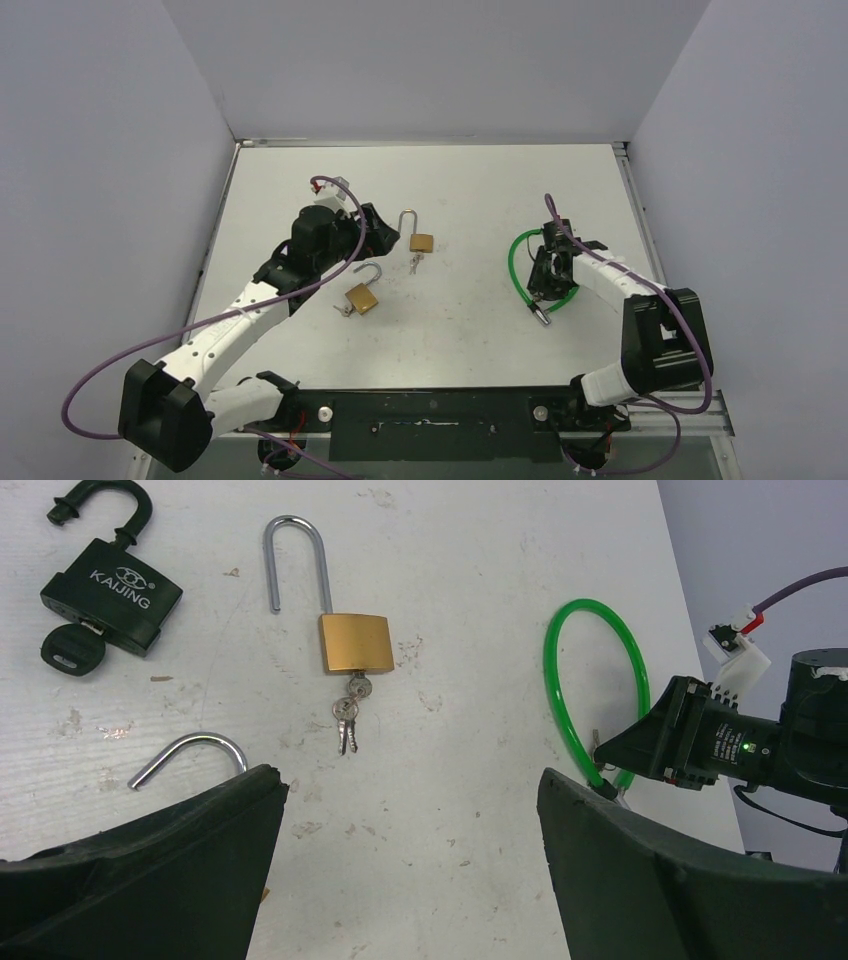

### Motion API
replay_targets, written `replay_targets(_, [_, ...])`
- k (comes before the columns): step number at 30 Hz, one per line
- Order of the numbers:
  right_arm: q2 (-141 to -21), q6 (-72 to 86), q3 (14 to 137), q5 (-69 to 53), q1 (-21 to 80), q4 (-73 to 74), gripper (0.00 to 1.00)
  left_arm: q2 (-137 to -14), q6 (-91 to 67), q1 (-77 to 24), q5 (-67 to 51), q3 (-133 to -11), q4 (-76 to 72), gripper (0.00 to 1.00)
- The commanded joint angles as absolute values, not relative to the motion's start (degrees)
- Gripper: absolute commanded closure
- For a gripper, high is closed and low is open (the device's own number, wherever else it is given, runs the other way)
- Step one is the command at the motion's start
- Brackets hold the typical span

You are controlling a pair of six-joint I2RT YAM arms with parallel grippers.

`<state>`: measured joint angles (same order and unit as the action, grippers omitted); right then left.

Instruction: Unlock with the key

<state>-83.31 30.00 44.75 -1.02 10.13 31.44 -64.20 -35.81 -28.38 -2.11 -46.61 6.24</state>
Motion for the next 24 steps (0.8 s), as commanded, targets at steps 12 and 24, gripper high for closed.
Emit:
replay_targets(12, [-86.7,29.3,44.2,0.4,9.7,27.3,0.67,-65.5,-34.6,-28.1,-3.5,-49.6,3.3,0.06])
replay_targets(24, [-83.1,29.2,45.0,2.4,9.8,27.5,0.9,-64.4,-34.6,-28.1,-3.5,-49.9,4.2,0.06])
